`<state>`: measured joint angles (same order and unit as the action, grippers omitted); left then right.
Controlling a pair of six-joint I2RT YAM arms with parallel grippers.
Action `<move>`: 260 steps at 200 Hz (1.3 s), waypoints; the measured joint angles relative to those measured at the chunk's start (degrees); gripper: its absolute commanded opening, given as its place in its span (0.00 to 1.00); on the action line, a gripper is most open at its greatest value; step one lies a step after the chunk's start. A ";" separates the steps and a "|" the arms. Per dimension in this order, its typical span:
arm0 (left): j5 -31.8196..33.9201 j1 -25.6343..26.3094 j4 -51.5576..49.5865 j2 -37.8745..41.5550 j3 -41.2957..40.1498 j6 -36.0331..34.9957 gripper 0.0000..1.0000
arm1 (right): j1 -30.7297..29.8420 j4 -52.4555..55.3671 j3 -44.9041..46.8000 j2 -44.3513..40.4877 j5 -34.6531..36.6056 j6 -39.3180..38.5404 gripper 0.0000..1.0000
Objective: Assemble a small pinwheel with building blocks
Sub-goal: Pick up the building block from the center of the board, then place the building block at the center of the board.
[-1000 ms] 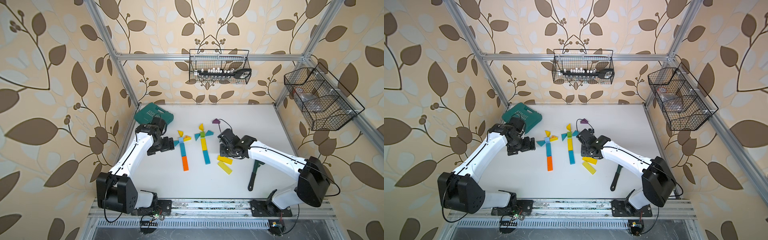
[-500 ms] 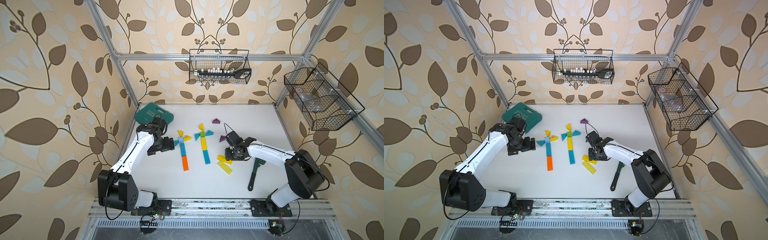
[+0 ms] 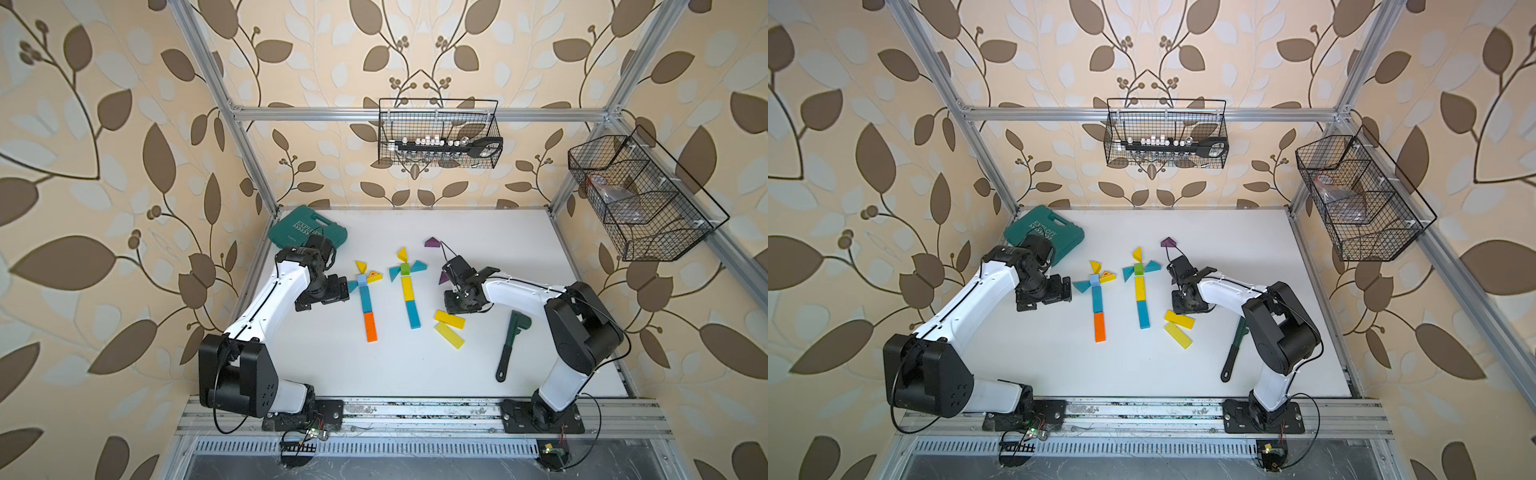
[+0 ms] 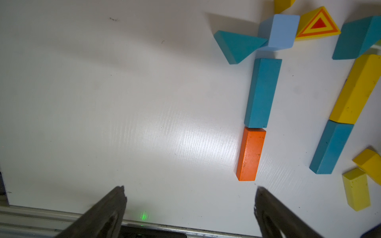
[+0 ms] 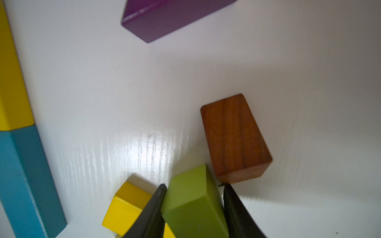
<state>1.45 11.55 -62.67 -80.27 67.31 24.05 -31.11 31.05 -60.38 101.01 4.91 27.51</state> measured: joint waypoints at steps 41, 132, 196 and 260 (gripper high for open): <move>0.15 0.00 -0.07 0.00 0.00 0.02 0.99 | 0.02 0.13 -0.96 0.00 -0.44 -0.57 0.21; 1.97 0.00 -0.28 -0.24 0.00 0.46 0.99 | 6.36 5.53 -9.57 -2.10 -1.73 -2.58 0.04; 1.29 0.00 0.11 -0.09 0.31 1.73 0.99 | 13.64 7.02 -29.62 12.96 -1.86 -4.46 0.08; 2.80 0.00 -0.24 0.11 3.04 1.44 0.99 | 13.62 8.98 -41.68 27.78 -1.92 -4.85 0.18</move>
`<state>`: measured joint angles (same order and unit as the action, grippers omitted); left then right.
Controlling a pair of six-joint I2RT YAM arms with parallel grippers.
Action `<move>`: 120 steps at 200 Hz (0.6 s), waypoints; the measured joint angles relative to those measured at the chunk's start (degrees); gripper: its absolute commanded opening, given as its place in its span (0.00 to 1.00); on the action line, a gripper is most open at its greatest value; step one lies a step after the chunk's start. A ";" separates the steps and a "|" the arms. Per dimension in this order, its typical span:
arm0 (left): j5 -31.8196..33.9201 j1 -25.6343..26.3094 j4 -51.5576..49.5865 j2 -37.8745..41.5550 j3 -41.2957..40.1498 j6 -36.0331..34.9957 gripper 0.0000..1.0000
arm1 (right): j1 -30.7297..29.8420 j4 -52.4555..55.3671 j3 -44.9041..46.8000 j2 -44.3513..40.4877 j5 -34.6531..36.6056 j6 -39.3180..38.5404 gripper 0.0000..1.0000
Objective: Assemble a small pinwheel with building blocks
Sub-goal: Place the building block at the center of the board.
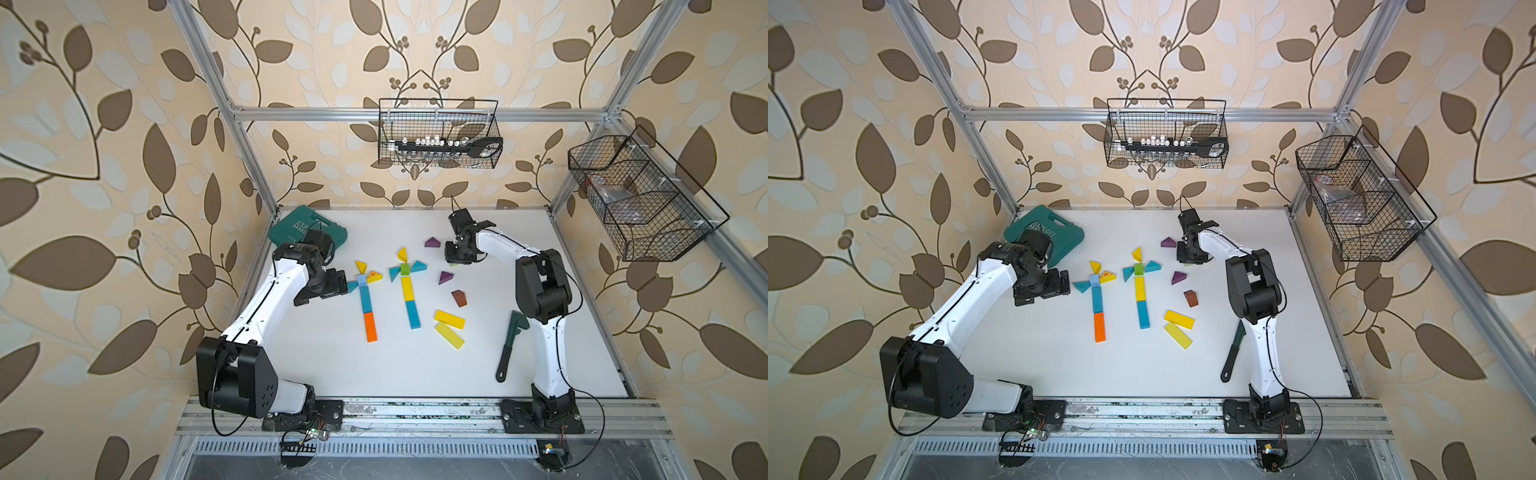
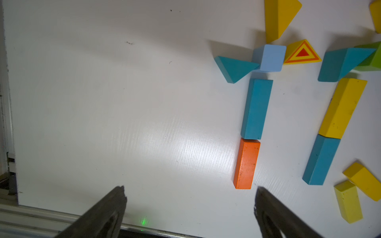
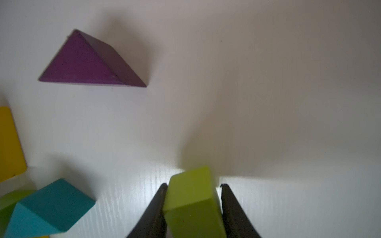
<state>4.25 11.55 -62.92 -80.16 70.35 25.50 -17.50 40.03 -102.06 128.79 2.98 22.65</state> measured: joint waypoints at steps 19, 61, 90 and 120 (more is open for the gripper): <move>0.28 0.00 0.00 -0.02 0.00 -0.11 0.99 | 0.00 0.07 -0.66 0.63 -0.07 0.02 0.29; 0.81 0.00 -0.02 -0.42 -0.02 -0.20 0.99 | 0.00 1.03 -2.91 2.05 -0.26 0.24 0.58; 1.27 0.00 -0.04 -0.44 -0.02 -0.22 0.99 | 0.00 1.97 -3.19 1.99 -0.22 -0.02 0.58; 1.36 0.00 -0.04 -0.44 -0.02 -0.22 0.99 | 0.00 2.84 -0.55 -1.62 -0.24 0.24 0.58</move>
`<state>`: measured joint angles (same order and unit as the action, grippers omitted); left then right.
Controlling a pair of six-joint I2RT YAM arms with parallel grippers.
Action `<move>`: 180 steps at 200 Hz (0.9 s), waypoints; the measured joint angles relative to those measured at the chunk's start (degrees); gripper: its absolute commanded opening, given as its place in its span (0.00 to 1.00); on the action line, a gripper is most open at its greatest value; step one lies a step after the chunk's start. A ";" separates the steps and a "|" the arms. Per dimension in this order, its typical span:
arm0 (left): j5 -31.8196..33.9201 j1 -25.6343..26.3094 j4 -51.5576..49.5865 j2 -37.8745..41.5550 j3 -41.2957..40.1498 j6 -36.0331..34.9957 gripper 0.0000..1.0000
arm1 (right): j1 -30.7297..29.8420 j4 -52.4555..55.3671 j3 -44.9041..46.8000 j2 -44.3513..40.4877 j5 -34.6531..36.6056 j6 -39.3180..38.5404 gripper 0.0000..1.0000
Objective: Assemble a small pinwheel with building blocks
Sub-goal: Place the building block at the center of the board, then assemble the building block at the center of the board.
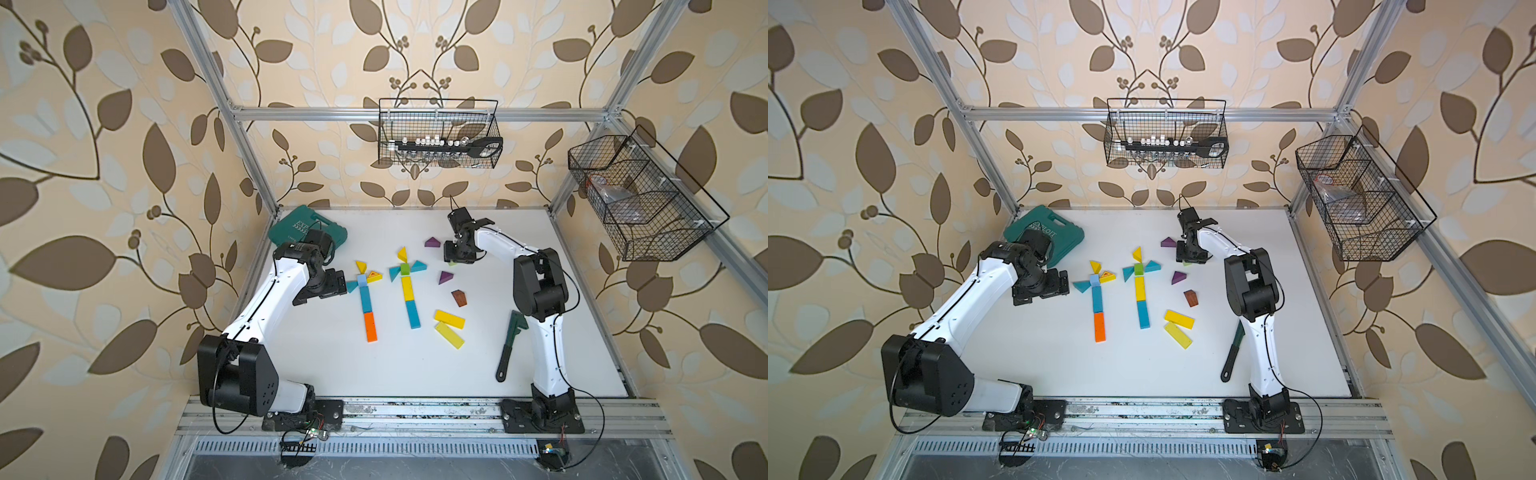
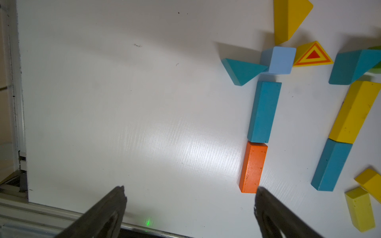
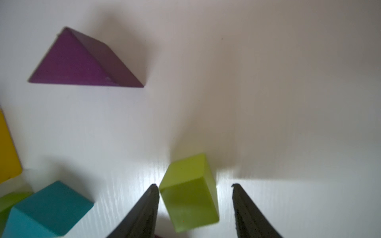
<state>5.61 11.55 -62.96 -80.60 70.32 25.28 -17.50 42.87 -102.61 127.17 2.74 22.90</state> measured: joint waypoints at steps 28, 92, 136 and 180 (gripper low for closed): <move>0.09 0.00 -0.02 0.00 -0.04 -0.17 0.99 | -0.17 -3.19 11.61 -11.47 -1.79 1.42 0.58; 0.07 0.00 -0.13 -0.74 -0.04 -0.83 0.99 | -5.84 -9.77 26.21 -20.44 -5.16 5.70 0.59; 0.07 0.00 -0.15 -0.96 -0.04 -1.03 0.99 | -9.94 -11.26 27.45 -19.26 -4.50 9.49 0.59; 0.11 0.00 -0.24 -1.51 -0.04 -1.03 0.99 | -9.38 -10.67 24.41 -12.61 -1.55 10.67 0.52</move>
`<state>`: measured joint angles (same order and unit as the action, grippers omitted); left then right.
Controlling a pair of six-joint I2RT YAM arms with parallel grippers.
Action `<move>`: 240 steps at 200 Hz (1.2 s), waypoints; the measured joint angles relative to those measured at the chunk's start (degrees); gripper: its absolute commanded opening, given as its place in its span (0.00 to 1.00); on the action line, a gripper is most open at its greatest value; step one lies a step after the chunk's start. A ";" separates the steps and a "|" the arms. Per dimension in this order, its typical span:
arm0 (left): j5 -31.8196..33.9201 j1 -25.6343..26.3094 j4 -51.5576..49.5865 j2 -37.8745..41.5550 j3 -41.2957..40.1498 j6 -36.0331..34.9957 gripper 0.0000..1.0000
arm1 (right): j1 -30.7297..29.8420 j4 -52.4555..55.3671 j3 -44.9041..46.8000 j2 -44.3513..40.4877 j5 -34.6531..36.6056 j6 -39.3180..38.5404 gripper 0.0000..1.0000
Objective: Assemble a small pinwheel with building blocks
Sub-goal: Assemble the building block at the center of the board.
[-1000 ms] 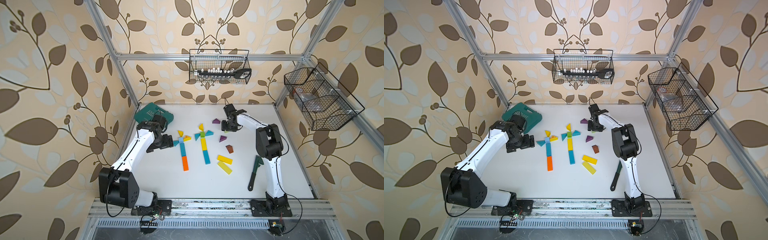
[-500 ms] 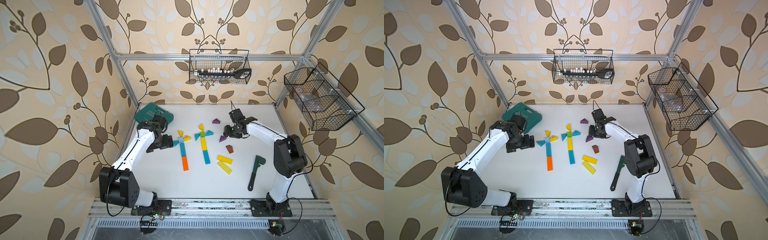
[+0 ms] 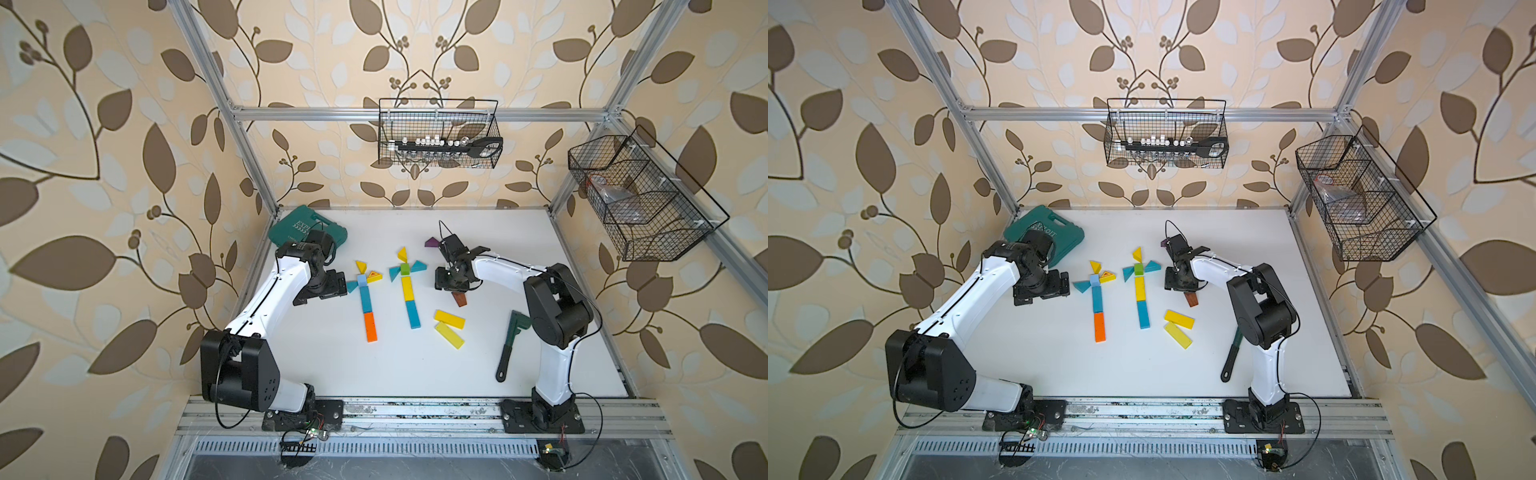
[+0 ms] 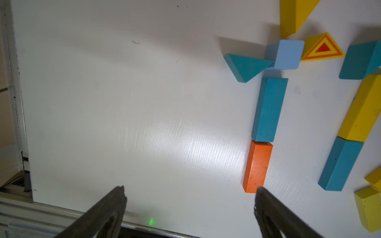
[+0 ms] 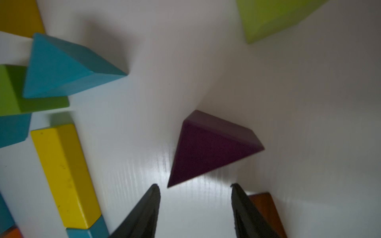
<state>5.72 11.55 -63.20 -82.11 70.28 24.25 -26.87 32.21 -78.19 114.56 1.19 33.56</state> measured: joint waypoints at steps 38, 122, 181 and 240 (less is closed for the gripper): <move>0.20 0.00 -0.26 -0.31 0.00 0.00 0.99 | 0.00 0.37 -4.98 3.10 1.29 0.04 0.48; 0.26 0.00 -0.48 -2.91 0.00 0.00 0.99 | 0.02 2.49 -10.73 7.37 3.15 -0.48 0.41; 0.28 0.00 -1.01 -3.08 0.00 0.00 0.99 | 0.52 3.72 -13.94 9.33 3.85 -0.07 0.28; 0.28 0.00 -1.38 -3.34 0.00 0.00 0.99 | 0.52 5.05 -16.76 11.13 6.23 2.21 0.23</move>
<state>6.00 11.55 -64.58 -85.45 70.28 24.25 -26.35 37.26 -94.96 125.69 7.42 35.77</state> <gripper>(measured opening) 0.989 0.301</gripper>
